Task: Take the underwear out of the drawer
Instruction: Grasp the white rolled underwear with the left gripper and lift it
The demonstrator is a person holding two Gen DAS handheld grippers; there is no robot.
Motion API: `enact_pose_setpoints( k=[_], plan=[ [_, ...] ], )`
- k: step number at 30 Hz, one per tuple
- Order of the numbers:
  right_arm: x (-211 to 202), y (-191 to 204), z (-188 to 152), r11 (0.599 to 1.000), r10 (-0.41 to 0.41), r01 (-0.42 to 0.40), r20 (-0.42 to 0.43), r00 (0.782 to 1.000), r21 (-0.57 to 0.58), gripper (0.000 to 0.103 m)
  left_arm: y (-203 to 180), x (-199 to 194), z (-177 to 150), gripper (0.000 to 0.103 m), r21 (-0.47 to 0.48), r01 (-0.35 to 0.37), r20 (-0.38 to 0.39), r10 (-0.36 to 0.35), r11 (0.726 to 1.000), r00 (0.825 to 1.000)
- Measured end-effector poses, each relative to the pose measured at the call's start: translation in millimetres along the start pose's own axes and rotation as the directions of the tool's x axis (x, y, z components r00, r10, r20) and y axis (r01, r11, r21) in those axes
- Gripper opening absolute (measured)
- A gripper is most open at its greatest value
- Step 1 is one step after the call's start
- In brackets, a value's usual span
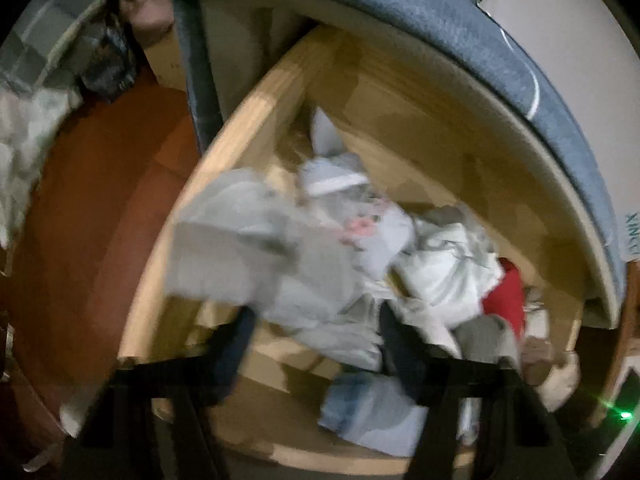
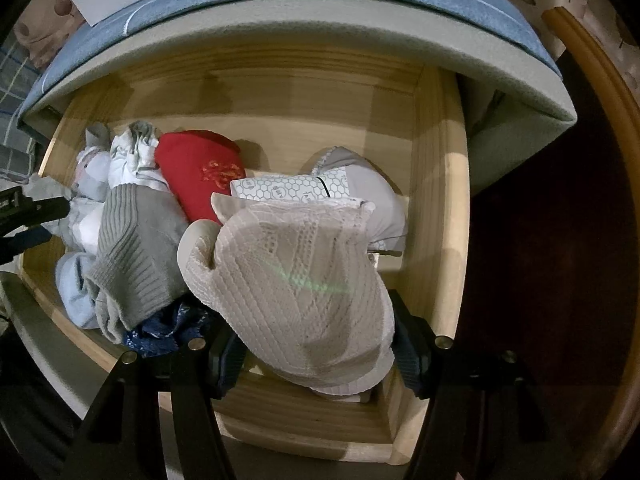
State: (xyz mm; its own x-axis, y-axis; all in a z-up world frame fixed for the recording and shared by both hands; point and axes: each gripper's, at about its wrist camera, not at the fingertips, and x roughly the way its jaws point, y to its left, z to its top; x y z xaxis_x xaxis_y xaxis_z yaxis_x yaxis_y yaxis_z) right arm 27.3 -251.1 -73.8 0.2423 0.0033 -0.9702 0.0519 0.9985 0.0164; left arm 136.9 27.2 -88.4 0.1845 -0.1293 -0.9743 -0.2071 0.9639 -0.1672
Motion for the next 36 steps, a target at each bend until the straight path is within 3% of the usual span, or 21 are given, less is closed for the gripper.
enact_pose_setpoints(
  k=[2,4,9,14,15,17,18,19,27,30,36],
  plan=[
    [0.0,-0.2,0.7,1.000,0.001,-0.001,-0.002,1.000,-0.002,0.061,1.4,-0.9,2.4,0.036,0.020,0.023,0.009,-0.023,1.000,1.000],
    [-0.1,-0.4,1.9,1.000,0.004,-0.004,-0.005,1.000,-0.003,0.061,0.6,-1.8,3.4,0.000,0.032,0.037,0.006,-0.038,0.999,0.999],
    [0.4,3.1,2.9,1.000,-0.007,0.007,-0.010,1.000,-0.016,0.061,0.1,-3.2,4.4,0.000,0.079,0.044,0.007,-0.045,0.996,0.999],
    [0.4,6.9,3.1,1.000,-0.006,0.006,-0.011,1.000,-0.016,0.061,5.4,-5.8,3.1,0.001,0.055,0.070,0.010,-0.070,0.996,0.997],
    [0.6,6.8,3.2,1.000,-0.004,0.004,-0.011,1.000,-0.015,0.061,5.3,-6.7,2.3,0.005,0.050,0.067,0.004,-0.067,0.997,0.998],
    [1.0,6.3,3.1,1.000,-0.003,0.003,-0.011,1.000,-0.016,0.061,5.5,-8.9,1.4,0.023,0.043,0.068,-0.005,-0.068,0.997,0.998],
    [1.1,6.5,3.0,1.000,-0.003,0.002,-0.011,1.000,-0.017,0.062,6.1,-10.9,0.9,0.041,0.041,0.069,-0.004,-0.069,0.997,0.998],
    [1.4,5.8,3.1,1.000,-0.001,0.001,-0.011,1.000,-0.017,0.062,5.3,-12.8,-0.5,0.048,0.038,0.067,0.004,-0.067,0.997,0.998],
    [2.8,3.8,3.5,1.000,0.005,-0.006,-0.013,1.000,-0.015,0.062,7.6,7.3,8.3,0.051,-0.078,0.056,-0.045,-0.059,0.995,0.997],
    [3.0,3.8,3.3,1.000,0.008,-0.009,-0.013,1.000,-0.015,0.063,5.8,14.7,12.2,0.060,-0.114,0.039,-0.051,-0.045,0.993,0.998],
    [3.3,1.5,3.5,1.000,0.019,-0.019,-0.014,1.000,-0.012,0.063,-7.2,29.0,16.6,0.066,-0.118,-0.012,-0.048,0.007,0.993,0.999]
  ],
)
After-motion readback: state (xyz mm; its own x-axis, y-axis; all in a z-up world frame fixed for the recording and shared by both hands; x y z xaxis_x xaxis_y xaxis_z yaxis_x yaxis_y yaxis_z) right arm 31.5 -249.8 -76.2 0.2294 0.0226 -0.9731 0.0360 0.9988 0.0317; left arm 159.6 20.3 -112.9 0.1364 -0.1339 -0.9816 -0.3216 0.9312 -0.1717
